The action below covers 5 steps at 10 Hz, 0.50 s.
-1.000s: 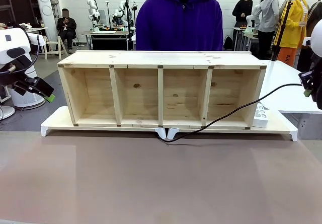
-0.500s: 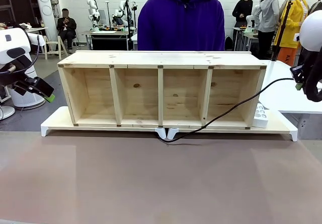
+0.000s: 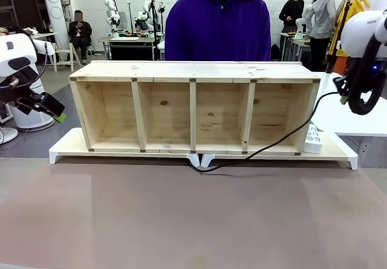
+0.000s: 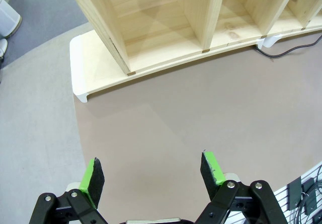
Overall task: Perform cable management.
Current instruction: Pull the grasped Power Cable to the location of the Power Strip.
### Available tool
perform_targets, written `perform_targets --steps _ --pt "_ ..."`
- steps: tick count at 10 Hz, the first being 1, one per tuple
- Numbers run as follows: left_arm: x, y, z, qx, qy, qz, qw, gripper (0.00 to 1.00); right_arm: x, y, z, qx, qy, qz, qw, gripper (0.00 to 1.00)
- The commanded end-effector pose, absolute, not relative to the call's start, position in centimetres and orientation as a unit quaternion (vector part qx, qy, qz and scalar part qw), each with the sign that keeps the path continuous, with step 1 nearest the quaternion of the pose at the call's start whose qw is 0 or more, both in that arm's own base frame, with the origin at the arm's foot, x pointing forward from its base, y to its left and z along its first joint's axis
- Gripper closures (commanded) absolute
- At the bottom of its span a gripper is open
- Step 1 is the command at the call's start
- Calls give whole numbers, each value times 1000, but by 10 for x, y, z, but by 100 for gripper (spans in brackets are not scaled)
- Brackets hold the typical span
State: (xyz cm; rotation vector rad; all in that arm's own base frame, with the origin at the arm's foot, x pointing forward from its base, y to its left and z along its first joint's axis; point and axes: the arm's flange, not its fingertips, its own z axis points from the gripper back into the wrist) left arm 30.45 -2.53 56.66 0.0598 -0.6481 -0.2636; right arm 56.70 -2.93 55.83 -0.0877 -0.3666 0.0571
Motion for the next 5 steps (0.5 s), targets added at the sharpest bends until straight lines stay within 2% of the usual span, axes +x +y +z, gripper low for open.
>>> perform_targets --steps 1,5 --pt "305 -25 566 27 -317 -124 940 0 586 -12 562 -40 -167 41 984 83" --pt "305 -25 566 27 -317 -124 940 0 591 -4 561 -37 -166 45 984 83"
